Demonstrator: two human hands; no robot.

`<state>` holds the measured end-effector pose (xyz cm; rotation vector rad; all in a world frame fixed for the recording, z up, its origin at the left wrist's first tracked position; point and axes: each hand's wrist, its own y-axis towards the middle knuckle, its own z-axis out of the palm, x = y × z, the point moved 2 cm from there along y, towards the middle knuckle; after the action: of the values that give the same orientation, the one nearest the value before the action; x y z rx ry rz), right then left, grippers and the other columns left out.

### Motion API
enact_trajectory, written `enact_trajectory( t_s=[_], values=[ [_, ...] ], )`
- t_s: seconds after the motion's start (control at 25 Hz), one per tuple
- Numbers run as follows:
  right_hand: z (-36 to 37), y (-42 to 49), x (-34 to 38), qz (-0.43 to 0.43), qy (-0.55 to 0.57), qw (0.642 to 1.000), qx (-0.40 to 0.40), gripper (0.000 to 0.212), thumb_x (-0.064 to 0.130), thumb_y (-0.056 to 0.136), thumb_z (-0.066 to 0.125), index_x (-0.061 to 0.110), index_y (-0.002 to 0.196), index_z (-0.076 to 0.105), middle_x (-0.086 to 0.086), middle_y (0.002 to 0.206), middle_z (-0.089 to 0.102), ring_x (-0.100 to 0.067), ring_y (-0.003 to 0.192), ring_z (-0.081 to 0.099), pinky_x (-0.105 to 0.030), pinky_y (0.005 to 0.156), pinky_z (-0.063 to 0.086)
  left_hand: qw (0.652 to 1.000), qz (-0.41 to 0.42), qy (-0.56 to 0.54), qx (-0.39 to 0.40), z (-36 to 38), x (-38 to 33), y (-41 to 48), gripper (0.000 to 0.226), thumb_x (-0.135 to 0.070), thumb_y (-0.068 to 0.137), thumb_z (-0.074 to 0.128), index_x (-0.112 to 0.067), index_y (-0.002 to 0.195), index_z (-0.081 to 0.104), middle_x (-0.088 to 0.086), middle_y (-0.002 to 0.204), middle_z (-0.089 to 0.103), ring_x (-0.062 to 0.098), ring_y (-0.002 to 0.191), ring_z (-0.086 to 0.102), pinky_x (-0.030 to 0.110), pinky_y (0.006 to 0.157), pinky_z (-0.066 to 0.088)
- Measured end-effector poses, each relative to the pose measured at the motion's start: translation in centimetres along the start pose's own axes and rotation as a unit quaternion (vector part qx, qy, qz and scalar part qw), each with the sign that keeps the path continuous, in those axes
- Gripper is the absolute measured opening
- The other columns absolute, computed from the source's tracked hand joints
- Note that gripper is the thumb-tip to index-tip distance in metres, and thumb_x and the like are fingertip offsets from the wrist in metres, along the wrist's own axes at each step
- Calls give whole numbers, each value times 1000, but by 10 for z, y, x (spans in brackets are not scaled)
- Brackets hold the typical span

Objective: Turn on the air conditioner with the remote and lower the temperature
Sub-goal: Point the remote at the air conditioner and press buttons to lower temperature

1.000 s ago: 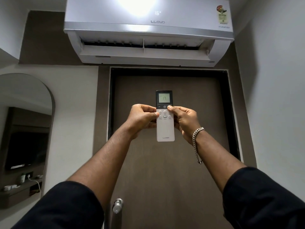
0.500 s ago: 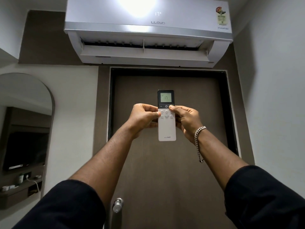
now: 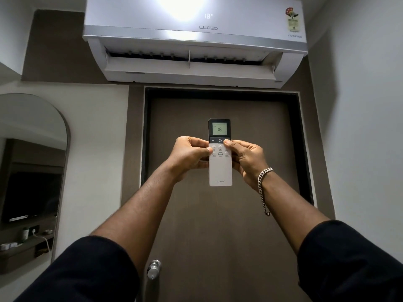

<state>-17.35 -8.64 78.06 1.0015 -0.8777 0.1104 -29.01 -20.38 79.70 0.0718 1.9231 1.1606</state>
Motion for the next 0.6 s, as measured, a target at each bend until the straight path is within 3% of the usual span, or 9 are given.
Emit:
enact_trajectory(
  t_s=[0.2, 0.6],
  values=[
    [-1, -1, 0, -2, -1, 1000, -2, 17, 20, 80, 71, 7, 89, 68, -13, 88, 73, -21, 74, 73, -32, 66, 61, 1000, 3, -8, 2, 1, 0, -1, 5, -13, 84, 70, -10, 85, 66, -1, 78, 79, 16, 80, 77, 26, 58, 60],
    [1, -5, 3, -1, -4, 1000, -8, 9, 18, 81, 69, 9, 83, 67, -11, 83, 72, -19, 69, 70, -29, 60, 60, 1000, -8, -3, -6, 2, 0, -3, 13, -13, 85, 69, -5, 95, 65, 10, 93, 76, 18, 83, 76, 27, 60, 60]
  ],
)
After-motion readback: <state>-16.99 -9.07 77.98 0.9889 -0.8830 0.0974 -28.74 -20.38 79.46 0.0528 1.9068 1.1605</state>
